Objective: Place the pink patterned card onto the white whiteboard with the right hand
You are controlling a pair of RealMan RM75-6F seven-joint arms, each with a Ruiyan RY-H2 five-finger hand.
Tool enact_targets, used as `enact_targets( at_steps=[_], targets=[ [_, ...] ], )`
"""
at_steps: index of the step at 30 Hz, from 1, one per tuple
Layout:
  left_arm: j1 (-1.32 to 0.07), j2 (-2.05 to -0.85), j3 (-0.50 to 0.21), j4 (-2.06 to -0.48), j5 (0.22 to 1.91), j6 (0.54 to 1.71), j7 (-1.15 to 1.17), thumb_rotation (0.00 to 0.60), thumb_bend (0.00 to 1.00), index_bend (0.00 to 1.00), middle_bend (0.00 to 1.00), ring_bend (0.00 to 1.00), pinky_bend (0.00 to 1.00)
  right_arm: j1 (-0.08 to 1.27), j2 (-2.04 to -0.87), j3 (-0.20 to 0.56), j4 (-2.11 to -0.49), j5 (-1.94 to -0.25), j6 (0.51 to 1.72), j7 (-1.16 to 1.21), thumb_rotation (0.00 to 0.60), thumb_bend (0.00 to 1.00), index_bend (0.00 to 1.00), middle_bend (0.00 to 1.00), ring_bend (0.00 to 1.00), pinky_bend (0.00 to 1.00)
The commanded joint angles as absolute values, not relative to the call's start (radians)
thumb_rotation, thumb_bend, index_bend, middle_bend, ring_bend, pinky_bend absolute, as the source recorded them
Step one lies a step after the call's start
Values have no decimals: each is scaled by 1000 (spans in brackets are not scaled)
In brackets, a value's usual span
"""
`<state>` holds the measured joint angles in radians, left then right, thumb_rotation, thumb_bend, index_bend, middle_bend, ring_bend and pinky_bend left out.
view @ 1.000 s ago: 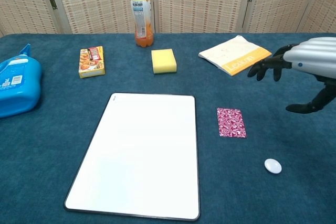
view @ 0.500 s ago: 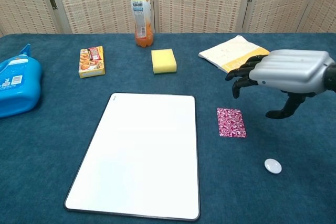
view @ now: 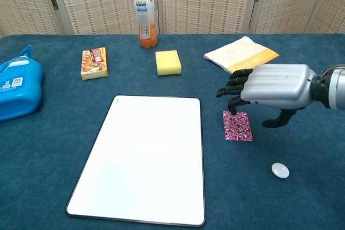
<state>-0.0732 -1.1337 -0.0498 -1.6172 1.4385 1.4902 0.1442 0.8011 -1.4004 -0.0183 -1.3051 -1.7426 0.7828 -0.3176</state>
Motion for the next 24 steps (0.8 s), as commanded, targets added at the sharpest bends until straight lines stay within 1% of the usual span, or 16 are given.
enact_targets(
  at_steps=[1, 8, 14, 24],
  targets=[
    [-74, -1134, -50, -1617, 1435, 1487, 145, 600, 247, 178, 103, 89, 0, 830, -1455, -56, -1216, -1804, 832, -240, 600, 331, 313, 107, 114, 68],
    [-76, -1131, -53, -1618, 1426, 1477, 142, 600, 247, 178, 103, 89, 0, 847, -1509, -81, -1117, -1834, 880, -158, 600, 331, 301, 107, 119, 60],
    [-79, -1132, -51, -1620, 1424, 1467, 138, 600, 246, 178, 103, 89, 0, 854, -1535, -94, -1078, -1835, 890, -134, 600, 331, 262, 109, 124, 51],
    [-82, -1128, -51, -1621, 1416, 1456, 134, 600, 247, 184, 103, 89, 0, 854, -1566, -119, -1020, -1833, 908, -107, 600, 331, 262, 114, 129, 51]
  ],
)
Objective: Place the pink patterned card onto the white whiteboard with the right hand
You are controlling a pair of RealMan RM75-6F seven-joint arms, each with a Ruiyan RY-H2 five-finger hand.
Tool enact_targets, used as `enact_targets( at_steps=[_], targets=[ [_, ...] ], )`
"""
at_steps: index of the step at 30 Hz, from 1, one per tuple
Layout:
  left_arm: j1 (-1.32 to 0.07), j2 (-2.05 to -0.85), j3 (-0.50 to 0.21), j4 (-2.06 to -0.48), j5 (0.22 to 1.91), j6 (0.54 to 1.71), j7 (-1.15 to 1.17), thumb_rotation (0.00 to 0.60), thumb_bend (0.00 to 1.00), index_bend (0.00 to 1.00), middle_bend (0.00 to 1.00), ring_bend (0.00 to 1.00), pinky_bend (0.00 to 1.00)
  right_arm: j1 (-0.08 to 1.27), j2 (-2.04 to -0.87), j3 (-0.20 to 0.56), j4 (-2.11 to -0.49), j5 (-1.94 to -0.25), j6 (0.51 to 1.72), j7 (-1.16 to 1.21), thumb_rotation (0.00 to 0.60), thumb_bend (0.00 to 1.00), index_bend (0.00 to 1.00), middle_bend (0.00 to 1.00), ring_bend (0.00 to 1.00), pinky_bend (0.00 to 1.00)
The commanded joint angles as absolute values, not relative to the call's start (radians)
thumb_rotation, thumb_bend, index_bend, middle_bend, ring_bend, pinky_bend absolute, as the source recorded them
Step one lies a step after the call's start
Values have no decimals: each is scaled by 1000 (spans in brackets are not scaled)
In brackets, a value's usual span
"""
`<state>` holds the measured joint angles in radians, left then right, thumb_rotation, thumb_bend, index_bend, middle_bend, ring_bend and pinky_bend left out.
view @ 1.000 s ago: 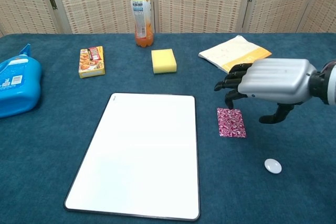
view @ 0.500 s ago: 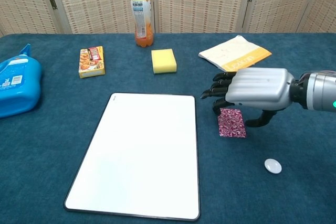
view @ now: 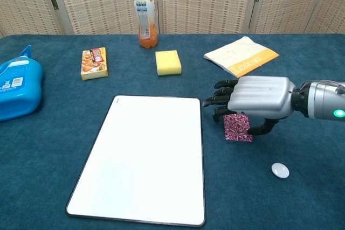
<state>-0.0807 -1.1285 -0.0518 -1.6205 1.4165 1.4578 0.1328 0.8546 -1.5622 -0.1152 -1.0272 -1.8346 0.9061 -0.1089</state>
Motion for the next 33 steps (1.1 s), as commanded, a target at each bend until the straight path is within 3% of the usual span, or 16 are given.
enact_targets(
  at_steps=[1, 33],
  targets=[
    [-82, -1128, -51, -1622, 1416, 1455, 135, 600, 247, 184, 103, 89, 0, 854, -1568, -121, -1015, -1833, 909, -106, 600, 331, 262, 114, 129, 51],
    [-80, -1125, -48, -1627, 1412, 1452, 133, 600, 246, 188, 103, 90, 0, 857, -1586, -137, -990, -1803, 915, -108, 600, 330, 291, 150, 148, 52]
  ],
)
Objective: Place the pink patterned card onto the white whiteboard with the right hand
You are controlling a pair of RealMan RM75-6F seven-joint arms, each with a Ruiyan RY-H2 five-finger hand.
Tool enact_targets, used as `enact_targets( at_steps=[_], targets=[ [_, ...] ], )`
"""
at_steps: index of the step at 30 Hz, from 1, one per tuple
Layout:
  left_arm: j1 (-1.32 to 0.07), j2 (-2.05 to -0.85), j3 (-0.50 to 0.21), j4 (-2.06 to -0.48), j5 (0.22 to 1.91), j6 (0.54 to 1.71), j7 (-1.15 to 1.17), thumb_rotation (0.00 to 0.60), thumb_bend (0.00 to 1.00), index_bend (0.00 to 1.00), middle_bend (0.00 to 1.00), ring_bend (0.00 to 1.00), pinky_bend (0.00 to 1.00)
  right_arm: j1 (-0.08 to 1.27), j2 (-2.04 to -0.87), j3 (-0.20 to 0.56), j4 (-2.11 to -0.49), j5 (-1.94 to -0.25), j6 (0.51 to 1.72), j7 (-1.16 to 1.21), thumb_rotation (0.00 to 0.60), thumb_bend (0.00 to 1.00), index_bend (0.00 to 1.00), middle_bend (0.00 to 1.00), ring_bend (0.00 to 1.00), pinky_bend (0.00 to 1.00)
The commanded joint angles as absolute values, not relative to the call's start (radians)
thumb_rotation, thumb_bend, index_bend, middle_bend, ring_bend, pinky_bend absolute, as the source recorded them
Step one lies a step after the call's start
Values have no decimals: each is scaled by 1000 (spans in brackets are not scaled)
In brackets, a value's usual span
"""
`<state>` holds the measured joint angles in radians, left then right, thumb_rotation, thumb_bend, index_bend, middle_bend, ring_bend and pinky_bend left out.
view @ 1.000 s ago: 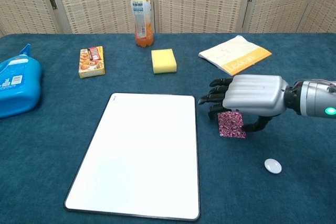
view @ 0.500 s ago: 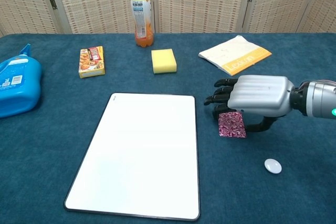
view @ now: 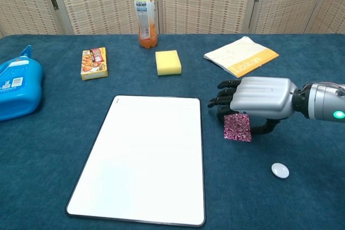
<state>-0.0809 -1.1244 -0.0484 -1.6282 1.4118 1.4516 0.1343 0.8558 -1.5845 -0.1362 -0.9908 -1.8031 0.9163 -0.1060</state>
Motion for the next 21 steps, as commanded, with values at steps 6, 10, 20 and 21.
enact_targets(
  at_steps=[6, 10, 20, 21],
  targets=[
    [-78, -1126, -47, -1621, 1412, 1453, 125, 600, 247, 189, 103, 90, 0, 852, -1586, -141, -987, -1798, 917, -119, 600, 330, 355, 171, 162, 52],
    [-78, -1128, -46, -1617, 1415, 1452, 121, 600, 246, 188, 103, 91, 0, 846, -1583, -142, -987, -1795, 924, -124, 600, 330, 384, 182, 171, 53],
    [-78, -1125, -46, -1620, 1416, 1452, 119, 600, 247, 188, 102, 91, 0, 841, -1565, -131, -1011, -1782, 938, -135, 600, 330, 412, 198, 183, 57],
    [-79, -1124, -46, -1621, 1415, 1451, 120, 600, 247, 188, 102, 91, 0, 842, -1563, -129, -1016, -1780, 941, -136, 600, 330, 412, 198, 183, 57]
  ],
)
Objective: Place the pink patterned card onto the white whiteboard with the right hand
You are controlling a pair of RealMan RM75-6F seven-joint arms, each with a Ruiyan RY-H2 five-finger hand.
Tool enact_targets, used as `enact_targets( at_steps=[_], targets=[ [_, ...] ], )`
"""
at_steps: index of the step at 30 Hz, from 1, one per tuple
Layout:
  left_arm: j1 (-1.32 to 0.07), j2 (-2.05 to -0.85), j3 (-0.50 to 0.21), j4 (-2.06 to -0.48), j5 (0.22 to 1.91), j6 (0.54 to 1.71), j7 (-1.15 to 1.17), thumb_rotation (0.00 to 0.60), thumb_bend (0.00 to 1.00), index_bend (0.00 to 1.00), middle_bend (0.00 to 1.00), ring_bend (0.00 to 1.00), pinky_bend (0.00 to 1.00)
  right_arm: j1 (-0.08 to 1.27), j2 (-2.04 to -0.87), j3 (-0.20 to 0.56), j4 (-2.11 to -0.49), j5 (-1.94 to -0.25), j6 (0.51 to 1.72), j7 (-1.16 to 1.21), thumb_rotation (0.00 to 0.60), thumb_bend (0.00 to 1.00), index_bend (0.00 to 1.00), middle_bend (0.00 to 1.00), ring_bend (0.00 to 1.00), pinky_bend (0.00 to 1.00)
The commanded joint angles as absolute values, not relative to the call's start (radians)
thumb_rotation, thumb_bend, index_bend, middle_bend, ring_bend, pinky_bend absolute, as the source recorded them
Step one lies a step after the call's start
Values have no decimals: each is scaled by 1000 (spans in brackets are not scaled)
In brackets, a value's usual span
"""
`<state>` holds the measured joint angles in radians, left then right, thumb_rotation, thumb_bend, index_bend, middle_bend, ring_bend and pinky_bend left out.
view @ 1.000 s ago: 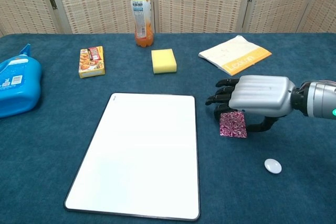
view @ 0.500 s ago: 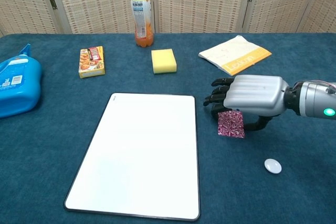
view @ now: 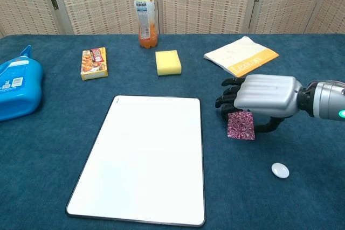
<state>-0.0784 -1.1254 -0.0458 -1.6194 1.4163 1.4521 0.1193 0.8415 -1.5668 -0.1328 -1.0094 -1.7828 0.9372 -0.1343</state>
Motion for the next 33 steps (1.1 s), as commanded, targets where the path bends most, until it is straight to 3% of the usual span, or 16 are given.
enact_targets(
  at_steps=[1, 12, 25, 28, 33],
  targets=[
    [-79, -1124, -46, -1621, 1414, 1450, 121, 600, 247, 188, 102, 91, 0, 842, -1560, -126, -1019, -1779, 943, -137, 600, 331, 412, 198, 183, 57],
    [-79, -1119, -49, -1631, 1416, 1456, 127, 600, 247, 189, 103, 91, 0, 896, -1530, -61, -1153, -1763, 932, -166, 600, 331, 411, 198, 185, 57],
    [-73, -1107, -50, -1647, 1423, 1474, 136, 600, 246, 188, 103, 91, 0, 1008, -1603, 27, -1260, -1690, 763, -301, 600, 331, 394, 197, 162, 57],
    [-71, -1109, -48, -1645, 1422, 1473, 137, 600, 247, 189, 103, 91, 0, 1015, -1615, 33, -1256, -1671, 742, -332, 600, 331, 335, 192, 148, 55],
    [-71, -1114, -49, -1643, 1426, 1477, 137, 600, 247, 190, 102, 91, 0, 1011, -1626, 38, -1257, -1640, 732, -366, 600, 330, 120, 158, 116, 45]
  ],
)
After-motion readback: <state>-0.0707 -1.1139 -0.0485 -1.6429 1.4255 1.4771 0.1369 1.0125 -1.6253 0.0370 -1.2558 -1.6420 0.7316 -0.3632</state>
